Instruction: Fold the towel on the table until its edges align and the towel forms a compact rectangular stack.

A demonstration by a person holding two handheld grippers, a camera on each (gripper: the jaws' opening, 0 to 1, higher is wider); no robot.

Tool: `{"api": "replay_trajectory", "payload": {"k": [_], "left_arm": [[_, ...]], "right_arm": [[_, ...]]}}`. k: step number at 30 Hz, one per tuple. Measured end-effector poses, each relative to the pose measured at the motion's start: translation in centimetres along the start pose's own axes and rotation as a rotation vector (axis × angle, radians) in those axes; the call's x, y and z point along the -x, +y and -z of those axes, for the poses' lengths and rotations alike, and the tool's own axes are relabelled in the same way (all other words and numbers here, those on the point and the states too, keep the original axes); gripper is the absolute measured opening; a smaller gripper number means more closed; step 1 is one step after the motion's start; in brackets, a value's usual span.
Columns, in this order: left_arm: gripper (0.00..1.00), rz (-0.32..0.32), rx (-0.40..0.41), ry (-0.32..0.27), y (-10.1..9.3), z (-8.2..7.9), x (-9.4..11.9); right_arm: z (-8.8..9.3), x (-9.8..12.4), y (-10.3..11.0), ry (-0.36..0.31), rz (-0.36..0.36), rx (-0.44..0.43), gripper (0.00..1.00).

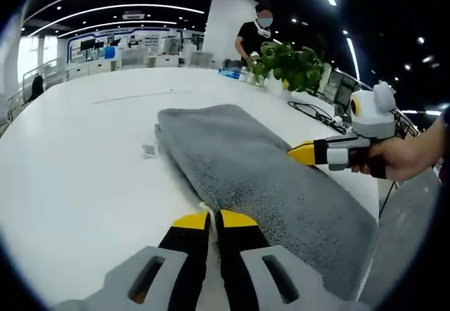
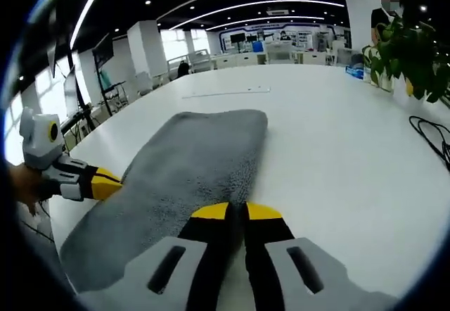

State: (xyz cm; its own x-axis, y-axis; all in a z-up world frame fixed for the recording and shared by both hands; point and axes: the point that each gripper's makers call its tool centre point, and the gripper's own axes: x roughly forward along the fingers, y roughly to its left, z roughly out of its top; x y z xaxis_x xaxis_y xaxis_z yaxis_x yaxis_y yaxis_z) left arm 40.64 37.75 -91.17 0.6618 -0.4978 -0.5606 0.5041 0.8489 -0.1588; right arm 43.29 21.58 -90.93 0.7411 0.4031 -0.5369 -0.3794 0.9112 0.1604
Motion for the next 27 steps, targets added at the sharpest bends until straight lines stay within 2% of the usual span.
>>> {"api": "replay_trajectory", "payload": {"k": [4,11,12,14,15,17,21,24,27], "left_arm": [[0.05,0.004,0.015,0.002,0.0,0.0,0.0],[0.05,-0.014,-0.023,0.02,-0.1,-0.1,0.0],[0.05,-0.017,-0.016,0.033,-0.1,-0.1,0.0],[0.06,-0.005,0.03,0.05,0.0,-0.1,0.0],[0.06,0.001,0.056,0.049,0.1,-0.1,0.1],[0.11,0.005,0.089,0.058,0.4,-0.3,0.4],[0.2,-0.003,0.065,0.042,0.7,-1.3,1.5],[0.22,0.008,0.054,0.016,0.1,-2.2,2.7],[0.23,0.047,0.018,0.024,-1.0,-1.9,3.5]], "right_arm": [[-0.1,-0.1,0.1,-0.001,-0.011,0.03,0.06],[-0.1,-0.2,0.1,0.016,-0.019,0.027,0.06],[-0.1,-0.2,0.1,0.023,-0.026,0.011,0.07],[-0.6,-0.1,0.3,0.013,-0.043,-0.128,0.07],[-1.2,0.1,0.1,-0.007,-0.056,-0.158,0.07],[-1.4,0.4,-0.1,-0.008,-0.058,-0.128,0.08],[-1.8,1.6,0.3,-0.022,-0.081,-0.101,0.1],[-2.0,2.5,0.8,-0.025,-0.101,-0.044,0.14],[-1.7,3.2,1.7,-0.014,-0.144,-0.011,0.15]]}}
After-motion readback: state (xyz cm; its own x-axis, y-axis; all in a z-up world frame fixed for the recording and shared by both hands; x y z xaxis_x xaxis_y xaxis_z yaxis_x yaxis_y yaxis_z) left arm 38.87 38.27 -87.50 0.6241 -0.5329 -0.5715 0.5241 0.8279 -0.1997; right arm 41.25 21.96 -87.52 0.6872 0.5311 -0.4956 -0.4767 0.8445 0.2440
